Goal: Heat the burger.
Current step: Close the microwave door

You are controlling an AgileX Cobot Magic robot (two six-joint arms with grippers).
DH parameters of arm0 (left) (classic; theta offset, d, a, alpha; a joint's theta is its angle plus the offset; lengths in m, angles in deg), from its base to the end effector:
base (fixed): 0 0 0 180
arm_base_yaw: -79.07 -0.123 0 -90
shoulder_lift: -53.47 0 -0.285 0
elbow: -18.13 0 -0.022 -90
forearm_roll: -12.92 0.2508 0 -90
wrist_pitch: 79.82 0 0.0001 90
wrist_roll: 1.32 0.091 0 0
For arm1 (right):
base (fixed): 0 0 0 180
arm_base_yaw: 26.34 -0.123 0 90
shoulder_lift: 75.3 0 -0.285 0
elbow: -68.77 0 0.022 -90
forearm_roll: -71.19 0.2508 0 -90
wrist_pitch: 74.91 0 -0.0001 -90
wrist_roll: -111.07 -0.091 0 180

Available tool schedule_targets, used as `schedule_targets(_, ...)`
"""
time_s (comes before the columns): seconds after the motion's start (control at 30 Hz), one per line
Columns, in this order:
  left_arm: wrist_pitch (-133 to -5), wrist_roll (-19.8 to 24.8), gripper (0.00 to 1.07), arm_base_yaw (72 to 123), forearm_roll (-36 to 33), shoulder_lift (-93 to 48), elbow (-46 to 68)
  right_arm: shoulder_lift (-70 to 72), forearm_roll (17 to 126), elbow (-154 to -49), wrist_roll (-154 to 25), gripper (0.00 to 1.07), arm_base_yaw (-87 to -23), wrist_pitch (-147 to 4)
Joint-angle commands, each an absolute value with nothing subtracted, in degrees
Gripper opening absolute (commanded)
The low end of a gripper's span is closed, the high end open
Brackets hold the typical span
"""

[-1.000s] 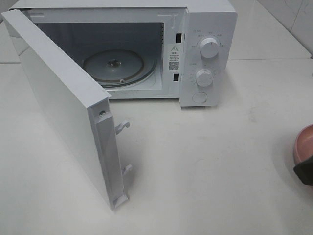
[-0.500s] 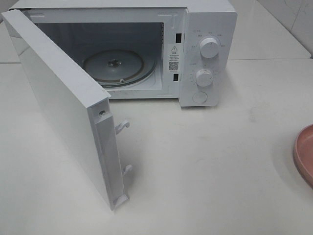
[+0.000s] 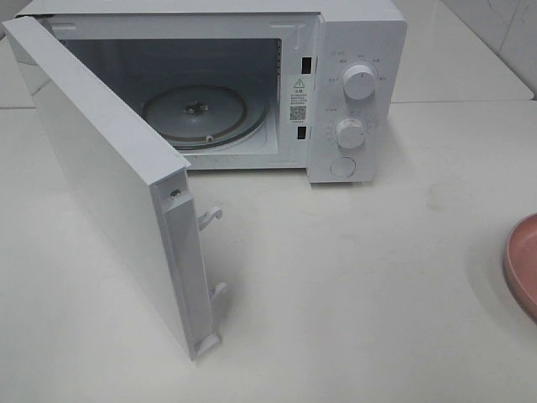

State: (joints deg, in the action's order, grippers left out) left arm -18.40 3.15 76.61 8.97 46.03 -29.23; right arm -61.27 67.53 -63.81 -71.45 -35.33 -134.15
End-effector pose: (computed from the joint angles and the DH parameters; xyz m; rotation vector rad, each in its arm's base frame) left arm -0.0086 -0.0059 0.2823 0.0403 2.0261 -0.0058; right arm 0.0121 -0.0031 0.2849 -0.1203 2.1015 0.0432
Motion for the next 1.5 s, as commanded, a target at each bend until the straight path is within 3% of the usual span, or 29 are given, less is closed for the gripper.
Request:
schedule_targets(0.03,-18.28,2.92,1.0,76.61,8.91,46.89,-29.46,-65.91,67.64,-62.61,-71.57,0.76,-32.98,-131.92)
schedule_targets(1.5,-18.28,2.92,1.0,76.61,8.91,46.2,-29.46,-69.58,67.64,-62.61,-72.03,0.76,-30.8,-131.92)
